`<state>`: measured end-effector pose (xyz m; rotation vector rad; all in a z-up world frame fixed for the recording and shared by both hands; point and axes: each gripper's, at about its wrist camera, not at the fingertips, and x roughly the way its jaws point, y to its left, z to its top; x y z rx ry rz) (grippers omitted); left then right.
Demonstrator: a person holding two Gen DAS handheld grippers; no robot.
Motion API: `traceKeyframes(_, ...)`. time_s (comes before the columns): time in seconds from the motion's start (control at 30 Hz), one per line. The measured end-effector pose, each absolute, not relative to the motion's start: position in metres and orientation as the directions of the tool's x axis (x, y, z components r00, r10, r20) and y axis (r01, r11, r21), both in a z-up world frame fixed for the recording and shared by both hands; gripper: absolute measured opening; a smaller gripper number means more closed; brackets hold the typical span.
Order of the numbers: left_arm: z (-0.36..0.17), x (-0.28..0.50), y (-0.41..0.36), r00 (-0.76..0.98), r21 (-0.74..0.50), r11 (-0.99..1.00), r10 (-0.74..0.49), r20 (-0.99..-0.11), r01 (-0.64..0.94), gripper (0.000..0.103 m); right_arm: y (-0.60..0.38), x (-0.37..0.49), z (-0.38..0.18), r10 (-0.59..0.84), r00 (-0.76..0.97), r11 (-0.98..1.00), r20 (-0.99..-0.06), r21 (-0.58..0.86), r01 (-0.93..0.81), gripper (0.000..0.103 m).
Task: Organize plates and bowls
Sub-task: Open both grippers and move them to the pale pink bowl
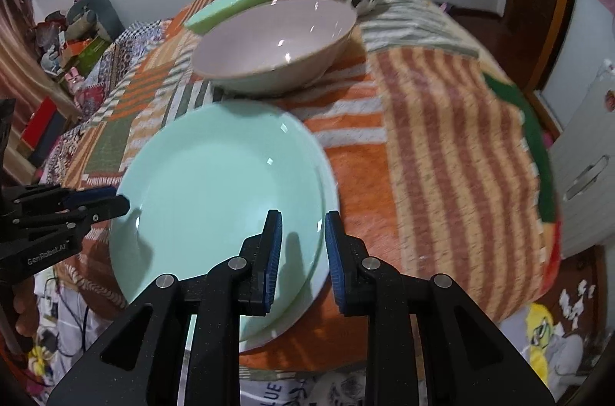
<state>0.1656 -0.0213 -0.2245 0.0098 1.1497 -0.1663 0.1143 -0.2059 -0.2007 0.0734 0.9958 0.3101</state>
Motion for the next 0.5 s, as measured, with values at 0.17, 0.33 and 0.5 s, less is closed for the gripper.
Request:
traceKeyframes(0.17, -0.205, 0.164, -0.020, 0.445, -0.085, 0.987, -0.137, -0.885, 0.135, 0.026, -0.220, 0.115, -0.180, 0.296, 0.551, 0.954, -0.781, 0.208, -0.218, 0.035)
traceKeyframes(0.33, -0.177, 0.167, -0.021, 0.512, -0.103, 0.985, -0.162, -0.843, 0.141, 0.040, -0.227, 0.121, -0.164, 0.310, 0.588, 0.950, -0.747, 0.228, -0.212, 0.043)
traceKeyframes(0.5, -0.151, 0.182, -0.021, 0.575, -0.131, 0.980, -0.192, -0.796, 0.147, 0.054, -0.227, 0.133, -0.150, 0.320, 0.622, 0.947, -0.715, 0.236, -0.216, 0.051)
